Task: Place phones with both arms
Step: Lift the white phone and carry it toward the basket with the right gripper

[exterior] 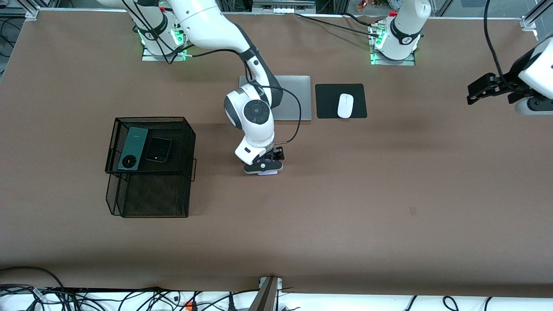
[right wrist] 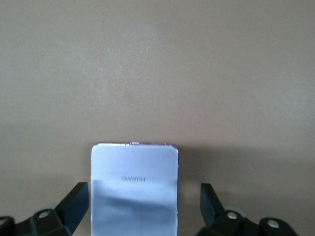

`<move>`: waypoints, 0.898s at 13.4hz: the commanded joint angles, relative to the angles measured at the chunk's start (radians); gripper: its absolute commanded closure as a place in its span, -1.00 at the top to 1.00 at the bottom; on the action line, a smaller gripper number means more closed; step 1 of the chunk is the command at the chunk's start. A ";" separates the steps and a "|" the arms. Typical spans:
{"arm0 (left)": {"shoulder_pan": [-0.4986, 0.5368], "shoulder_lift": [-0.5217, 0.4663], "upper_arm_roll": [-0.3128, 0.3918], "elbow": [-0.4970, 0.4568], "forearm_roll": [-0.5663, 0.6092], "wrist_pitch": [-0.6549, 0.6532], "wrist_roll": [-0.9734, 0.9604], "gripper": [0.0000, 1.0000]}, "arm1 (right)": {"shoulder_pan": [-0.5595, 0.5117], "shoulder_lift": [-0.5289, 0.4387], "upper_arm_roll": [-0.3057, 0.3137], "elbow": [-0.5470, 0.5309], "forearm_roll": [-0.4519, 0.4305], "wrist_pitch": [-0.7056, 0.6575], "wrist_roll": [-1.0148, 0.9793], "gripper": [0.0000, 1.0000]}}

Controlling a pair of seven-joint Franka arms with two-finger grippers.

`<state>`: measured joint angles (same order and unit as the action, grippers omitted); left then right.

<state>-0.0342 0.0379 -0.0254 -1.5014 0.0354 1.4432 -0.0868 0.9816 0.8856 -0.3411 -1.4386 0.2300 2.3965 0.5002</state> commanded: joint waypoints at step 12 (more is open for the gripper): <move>-0.043 -0.105 0.065 -0.128 -0.020 0.045 0.045 1.00 | -0.001 0.038 0.014 0.020 -0.001 0.029 0.001 0.99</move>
<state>-0.0696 -0.0410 0.0285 -1.6010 0.0354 1.4702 -0.0651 0.9836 0.9015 -0.3388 -1.4383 0.2301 2.4172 0.4979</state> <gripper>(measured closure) 0.000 0.000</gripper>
